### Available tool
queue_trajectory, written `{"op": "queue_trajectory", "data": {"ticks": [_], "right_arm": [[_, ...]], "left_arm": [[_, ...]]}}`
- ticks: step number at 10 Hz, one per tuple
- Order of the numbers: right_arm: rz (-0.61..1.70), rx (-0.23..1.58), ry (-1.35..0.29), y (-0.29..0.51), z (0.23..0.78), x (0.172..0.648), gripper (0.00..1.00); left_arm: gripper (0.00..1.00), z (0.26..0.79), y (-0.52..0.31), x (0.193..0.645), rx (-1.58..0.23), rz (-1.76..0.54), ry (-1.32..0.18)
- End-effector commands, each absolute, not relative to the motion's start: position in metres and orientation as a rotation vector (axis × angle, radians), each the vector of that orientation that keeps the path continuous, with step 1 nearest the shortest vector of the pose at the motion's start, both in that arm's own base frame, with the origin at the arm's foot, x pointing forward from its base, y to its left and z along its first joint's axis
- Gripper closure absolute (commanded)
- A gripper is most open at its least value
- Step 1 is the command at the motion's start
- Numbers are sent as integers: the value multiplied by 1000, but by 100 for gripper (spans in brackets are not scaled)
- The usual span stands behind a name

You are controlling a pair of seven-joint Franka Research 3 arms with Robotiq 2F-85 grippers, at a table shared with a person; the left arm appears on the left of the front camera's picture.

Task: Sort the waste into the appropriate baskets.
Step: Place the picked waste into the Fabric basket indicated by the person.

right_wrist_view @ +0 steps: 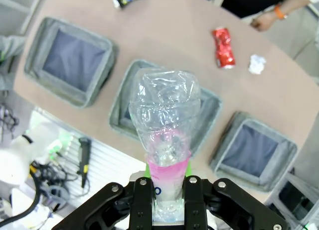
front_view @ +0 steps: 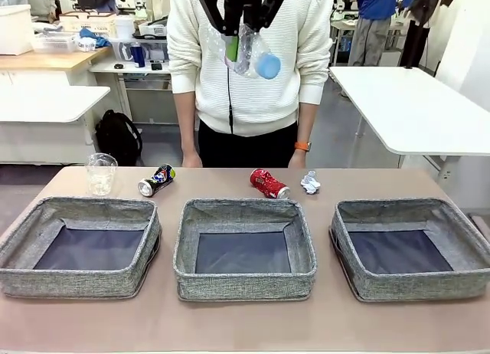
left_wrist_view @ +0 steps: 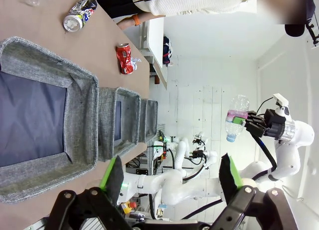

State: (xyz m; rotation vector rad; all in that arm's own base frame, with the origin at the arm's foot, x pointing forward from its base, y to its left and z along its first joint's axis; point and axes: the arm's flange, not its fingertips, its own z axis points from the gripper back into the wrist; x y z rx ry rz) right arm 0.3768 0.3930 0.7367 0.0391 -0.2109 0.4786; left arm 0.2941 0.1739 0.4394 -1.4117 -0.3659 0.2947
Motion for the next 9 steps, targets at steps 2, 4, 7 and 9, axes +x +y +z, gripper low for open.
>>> {"op": "queue_trajectory", "data": {"ticks": [2,4,7,9], "right_arm": [[479,38,-210,393,738,376,79],[479,38,-210,393,738,376,79],[479,38,-210,393,738,376,79],[479,38,-210,393,738,376,79]], "left_arm": [[0,440,174,292,-1416,271,-374],[0,440,174,292,-1416,271,-374],[0,440,174,292,-1416,271,-374],[0,440,174,292,-1416,271,-374]]}}
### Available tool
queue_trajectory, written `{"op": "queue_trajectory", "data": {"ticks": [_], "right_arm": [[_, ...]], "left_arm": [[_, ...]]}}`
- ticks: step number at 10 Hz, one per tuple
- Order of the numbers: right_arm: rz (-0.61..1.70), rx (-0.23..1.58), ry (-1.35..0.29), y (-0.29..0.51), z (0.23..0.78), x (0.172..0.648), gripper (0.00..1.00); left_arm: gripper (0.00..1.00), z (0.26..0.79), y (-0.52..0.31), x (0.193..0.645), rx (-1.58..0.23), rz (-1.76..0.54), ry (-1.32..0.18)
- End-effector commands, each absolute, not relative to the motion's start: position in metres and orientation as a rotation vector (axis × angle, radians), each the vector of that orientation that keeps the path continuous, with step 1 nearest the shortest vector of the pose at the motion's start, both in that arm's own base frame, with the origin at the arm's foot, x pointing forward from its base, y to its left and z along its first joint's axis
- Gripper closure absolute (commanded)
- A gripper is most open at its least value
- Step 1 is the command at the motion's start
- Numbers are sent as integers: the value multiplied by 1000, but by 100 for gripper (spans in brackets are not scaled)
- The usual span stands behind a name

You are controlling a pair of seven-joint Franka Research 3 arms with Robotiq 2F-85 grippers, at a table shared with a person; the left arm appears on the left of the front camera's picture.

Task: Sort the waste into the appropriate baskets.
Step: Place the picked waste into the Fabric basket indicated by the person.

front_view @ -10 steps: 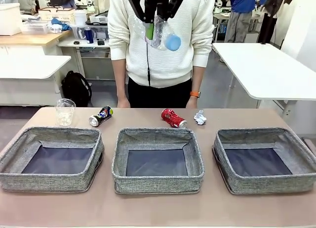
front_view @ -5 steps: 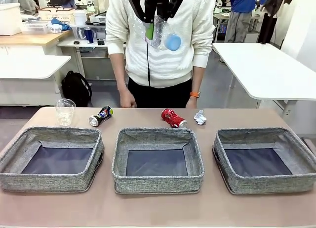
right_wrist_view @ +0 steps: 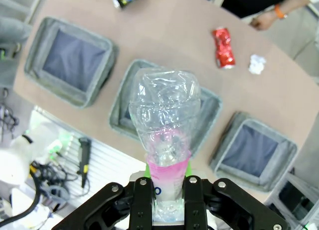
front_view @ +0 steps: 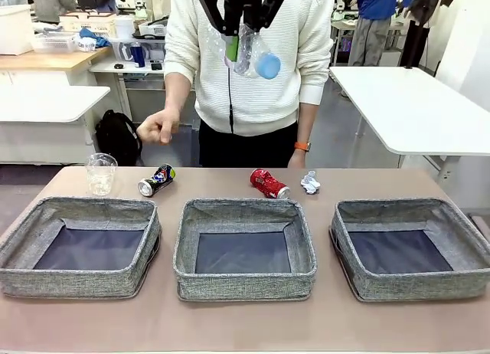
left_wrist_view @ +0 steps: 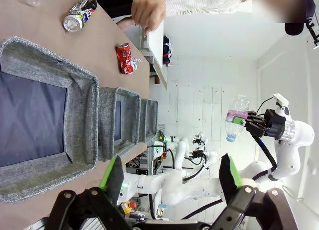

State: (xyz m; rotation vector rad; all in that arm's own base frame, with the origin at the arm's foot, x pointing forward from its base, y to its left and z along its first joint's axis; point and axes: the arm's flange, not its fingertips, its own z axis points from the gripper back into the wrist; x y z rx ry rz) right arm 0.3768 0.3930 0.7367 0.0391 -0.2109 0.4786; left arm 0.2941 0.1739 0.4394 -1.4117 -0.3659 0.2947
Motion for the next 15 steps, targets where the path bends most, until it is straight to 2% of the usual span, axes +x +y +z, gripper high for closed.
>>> {"op": "queue_trajectory", "data": {"ticks": [1,9,10,11,12,13,14,15], "right_arm": [[479,38,-210,393,738,376,79],[479,39,-211,393,737,377,79],[615,81,-284,389,752,376,79],[796,144,-295,427,739,380,79],[952,202,-279,478,711,383,79],[1117,401,-244,525,677,377,79],[1257,453,-195,556,648,361,79],[1422,422,-184,572,627,339,79]], "left_arm": [[0,440,174,292,-1416,271,-374],[0,440,174,292,-1416,271,-374],[0,440,174,292,-1416,271,-374],[0,440,174,292,-1416,271,-374],[0,440,174,292,-1416,271,-374],[0,440,174,292,-1416,271,-374],[0,440,174,292,-1416,271,-374],[0,440,174,292,-1416,271,-374]]}}
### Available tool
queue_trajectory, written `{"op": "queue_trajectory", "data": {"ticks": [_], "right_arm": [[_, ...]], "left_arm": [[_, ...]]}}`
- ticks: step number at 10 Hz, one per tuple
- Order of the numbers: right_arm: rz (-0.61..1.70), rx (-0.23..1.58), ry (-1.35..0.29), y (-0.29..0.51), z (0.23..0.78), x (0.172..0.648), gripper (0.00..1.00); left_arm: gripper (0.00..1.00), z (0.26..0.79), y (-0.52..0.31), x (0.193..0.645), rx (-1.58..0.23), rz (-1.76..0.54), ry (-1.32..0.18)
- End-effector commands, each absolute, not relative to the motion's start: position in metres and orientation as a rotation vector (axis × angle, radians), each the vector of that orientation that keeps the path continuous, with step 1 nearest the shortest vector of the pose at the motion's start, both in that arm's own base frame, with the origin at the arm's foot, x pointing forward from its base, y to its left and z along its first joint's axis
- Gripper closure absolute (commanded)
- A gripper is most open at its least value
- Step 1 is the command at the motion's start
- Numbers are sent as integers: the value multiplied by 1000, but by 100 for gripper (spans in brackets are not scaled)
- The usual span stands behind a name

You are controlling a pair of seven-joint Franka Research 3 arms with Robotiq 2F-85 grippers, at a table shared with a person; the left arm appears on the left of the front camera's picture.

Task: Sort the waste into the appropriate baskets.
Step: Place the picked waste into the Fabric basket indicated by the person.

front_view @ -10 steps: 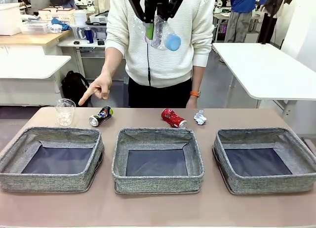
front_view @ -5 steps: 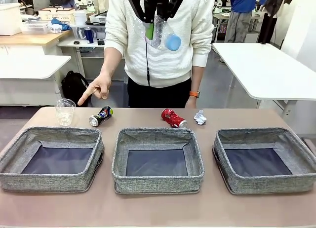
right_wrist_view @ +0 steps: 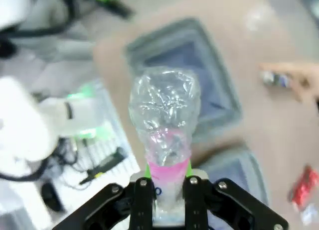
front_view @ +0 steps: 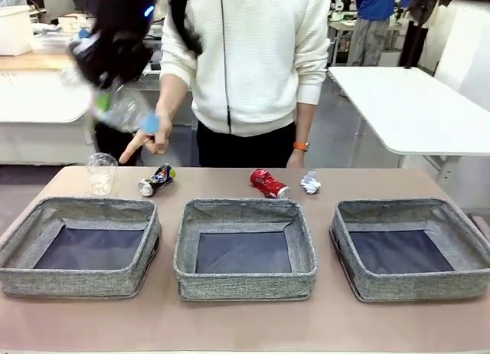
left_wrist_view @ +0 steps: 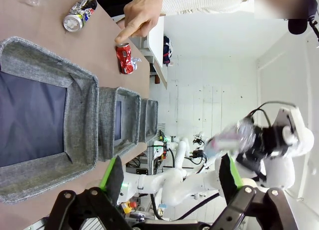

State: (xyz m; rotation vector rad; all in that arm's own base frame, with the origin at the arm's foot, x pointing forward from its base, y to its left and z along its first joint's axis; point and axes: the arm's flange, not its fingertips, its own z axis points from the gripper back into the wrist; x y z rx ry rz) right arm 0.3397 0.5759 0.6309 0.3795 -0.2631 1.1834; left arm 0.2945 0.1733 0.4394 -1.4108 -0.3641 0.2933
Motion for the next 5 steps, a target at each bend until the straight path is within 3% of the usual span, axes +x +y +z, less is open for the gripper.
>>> {"op": "queue_trajectory", "data": {"ticks": [1,2,3,5], "right_arm": [[1434,225,-218,569,634,328,79],[1183,380,-263,576,631,340,79],[1183,380,-263,576,631,340,79],[1426,344,-252,601,591,323,79]], "left_arm": [[0,440,174,292,-1416,271,-374],[0,440,174,292,-1416,271,-374],[0,440,174,292,-1416,271,-374],[0,440,174,292,-1416,271,-374]]}}
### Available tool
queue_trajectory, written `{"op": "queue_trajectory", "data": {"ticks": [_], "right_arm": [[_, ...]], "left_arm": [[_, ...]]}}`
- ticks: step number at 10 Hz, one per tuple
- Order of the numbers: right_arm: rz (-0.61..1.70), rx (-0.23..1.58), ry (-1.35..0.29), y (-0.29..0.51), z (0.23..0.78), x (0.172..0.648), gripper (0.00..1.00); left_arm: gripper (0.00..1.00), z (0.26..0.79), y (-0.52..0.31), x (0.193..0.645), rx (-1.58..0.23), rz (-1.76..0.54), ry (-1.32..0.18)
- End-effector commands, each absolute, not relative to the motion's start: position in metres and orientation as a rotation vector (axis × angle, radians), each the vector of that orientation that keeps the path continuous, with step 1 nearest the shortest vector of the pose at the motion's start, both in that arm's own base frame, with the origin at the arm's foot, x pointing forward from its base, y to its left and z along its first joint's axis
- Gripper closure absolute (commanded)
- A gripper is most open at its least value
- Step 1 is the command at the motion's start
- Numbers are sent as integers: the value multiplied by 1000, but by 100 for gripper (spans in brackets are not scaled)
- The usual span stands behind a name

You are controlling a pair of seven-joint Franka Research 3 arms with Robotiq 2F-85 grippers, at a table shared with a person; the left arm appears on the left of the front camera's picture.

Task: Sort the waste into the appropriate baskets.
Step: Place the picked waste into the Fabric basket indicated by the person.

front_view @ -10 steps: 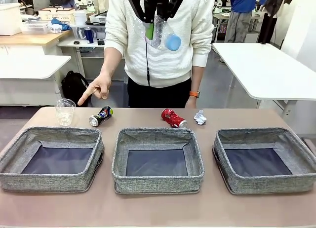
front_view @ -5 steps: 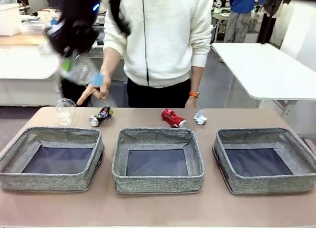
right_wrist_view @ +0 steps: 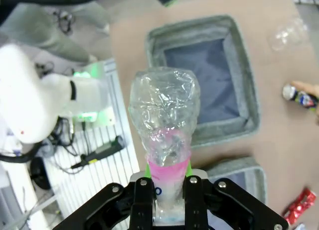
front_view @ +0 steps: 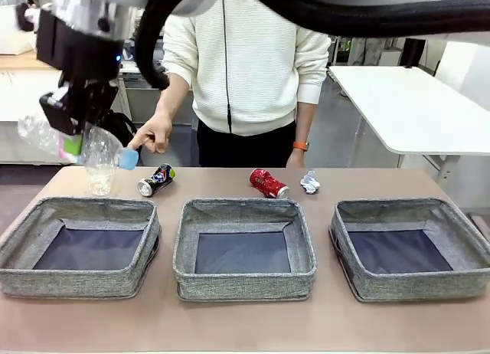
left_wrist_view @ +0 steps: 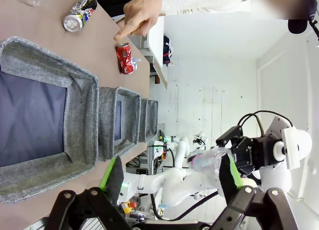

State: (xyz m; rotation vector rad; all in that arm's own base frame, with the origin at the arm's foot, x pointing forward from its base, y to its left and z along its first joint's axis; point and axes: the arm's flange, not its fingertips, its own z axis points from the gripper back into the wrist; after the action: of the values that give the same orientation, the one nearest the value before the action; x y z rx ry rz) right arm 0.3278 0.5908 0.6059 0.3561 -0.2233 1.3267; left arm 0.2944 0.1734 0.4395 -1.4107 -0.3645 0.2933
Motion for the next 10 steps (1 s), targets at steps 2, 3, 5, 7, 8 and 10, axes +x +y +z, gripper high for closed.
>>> {"op": "queue_trajectory", "data": {"ticks": [2,3,5,7,8,10], "right_arm": [[1487,278,-348,618,531,344,79],[1512,335,-324,618,500,359,79],[1581,484,-263,629,452,373,79],[1536,475,-241,627,431,383,79],[1525,484,-229,626,426,387,79],[1527,502,-204,628,420,385,79]], "left_arm": [[0,440,174,292,-1416,271,-374],[0,440,174,292,-1416,271,-374],[0,440,174,292,-1416,271,-374],[0,440,174,292,-1416,271,-374],[0,440,174,292,-1416,271,-374],[0,440,174,292,-1416,271,-374]]}}
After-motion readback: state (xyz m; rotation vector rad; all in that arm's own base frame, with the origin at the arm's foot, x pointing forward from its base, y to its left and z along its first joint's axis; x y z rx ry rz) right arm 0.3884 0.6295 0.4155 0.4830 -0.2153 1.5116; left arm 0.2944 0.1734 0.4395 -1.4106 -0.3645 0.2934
